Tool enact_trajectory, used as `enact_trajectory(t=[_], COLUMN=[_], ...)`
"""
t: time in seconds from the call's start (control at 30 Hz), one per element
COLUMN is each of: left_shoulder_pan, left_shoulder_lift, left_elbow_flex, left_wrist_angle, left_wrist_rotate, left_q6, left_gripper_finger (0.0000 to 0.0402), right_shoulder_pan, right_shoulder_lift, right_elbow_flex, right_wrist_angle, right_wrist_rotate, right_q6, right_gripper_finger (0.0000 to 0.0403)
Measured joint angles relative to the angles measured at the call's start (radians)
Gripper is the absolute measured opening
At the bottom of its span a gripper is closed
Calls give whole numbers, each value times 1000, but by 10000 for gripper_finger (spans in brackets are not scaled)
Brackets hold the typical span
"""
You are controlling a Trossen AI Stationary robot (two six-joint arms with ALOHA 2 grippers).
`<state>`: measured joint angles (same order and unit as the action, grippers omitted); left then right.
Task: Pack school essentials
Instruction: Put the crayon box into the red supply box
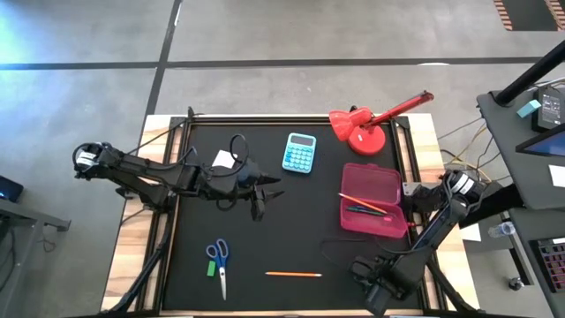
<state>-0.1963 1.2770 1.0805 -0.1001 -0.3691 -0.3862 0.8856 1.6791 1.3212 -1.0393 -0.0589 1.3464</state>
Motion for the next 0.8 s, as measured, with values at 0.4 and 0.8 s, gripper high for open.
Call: enact_trajectory(t=[0.4,0.8], left_shoulder_pan=[0,0], left_shoulder_lift=[0,0], left_elbow_flex=[-1,-1], left_wrist_angle=[1,1], left_wrist_rotate=[0,0], left_q6=[0,7], left_gripper_finger=[167,167], right_shoulder_pan=[7,15], right_shoulder_lift=[0,-1], right_elbow_flex=[0,-1], right_wrist_angle=[40,183], right_wrist_rotate=[10,8], right_q6=[64,370], right_gripper_finger=[364,364])
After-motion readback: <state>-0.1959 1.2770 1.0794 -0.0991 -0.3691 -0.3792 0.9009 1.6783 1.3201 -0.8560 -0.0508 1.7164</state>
